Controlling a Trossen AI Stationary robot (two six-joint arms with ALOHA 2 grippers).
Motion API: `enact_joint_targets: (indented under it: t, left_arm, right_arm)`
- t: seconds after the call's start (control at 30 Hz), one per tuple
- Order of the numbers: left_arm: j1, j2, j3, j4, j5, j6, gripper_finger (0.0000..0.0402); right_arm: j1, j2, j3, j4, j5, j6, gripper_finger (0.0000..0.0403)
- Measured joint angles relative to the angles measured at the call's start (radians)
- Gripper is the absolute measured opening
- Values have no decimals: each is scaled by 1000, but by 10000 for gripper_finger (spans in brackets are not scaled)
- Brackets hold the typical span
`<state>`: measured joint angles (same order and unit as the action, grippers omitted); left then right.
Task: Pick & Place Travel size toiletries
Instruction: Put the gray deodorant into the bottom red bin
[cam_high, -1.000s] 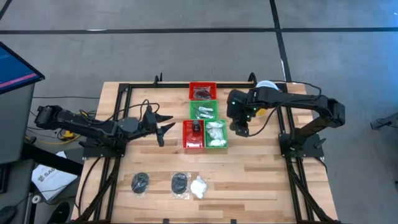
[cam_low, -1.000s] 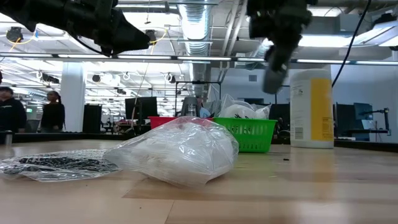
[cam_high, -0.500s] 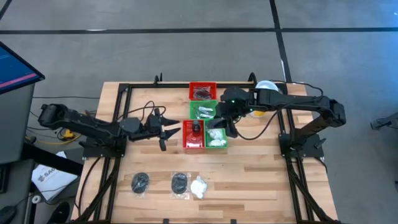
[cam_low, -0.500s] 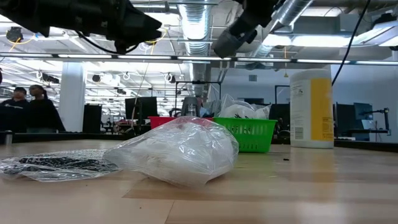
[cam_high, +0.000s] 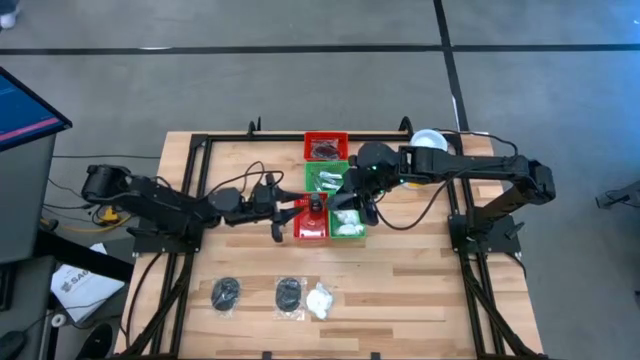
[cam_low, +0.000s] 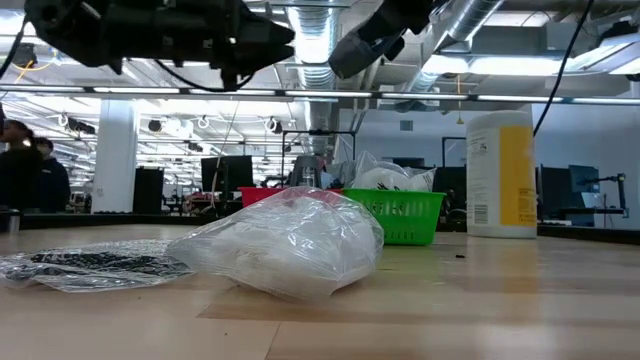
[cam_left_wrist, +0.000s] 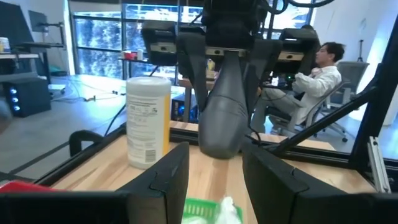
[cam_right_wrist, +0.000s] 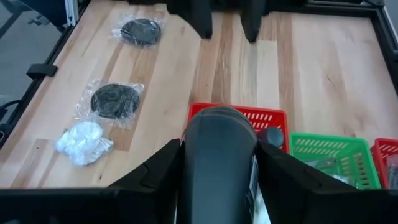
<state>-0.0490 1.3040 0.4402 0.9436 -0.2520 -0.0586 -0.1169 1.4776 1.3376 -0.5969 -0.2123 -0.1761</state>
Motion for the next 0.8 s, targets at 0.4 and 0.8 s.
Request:
enact_joint_targets:
  t: [0.4,0.8]
  left_arm:
    - [59,163,134,1,115,37,149]
    - [67,293,248,-12,169,61,214]
  right_arm:
    - [5,0,0,2,-1,-2,164]
    - [5,16,0,7,-15,-8,164]
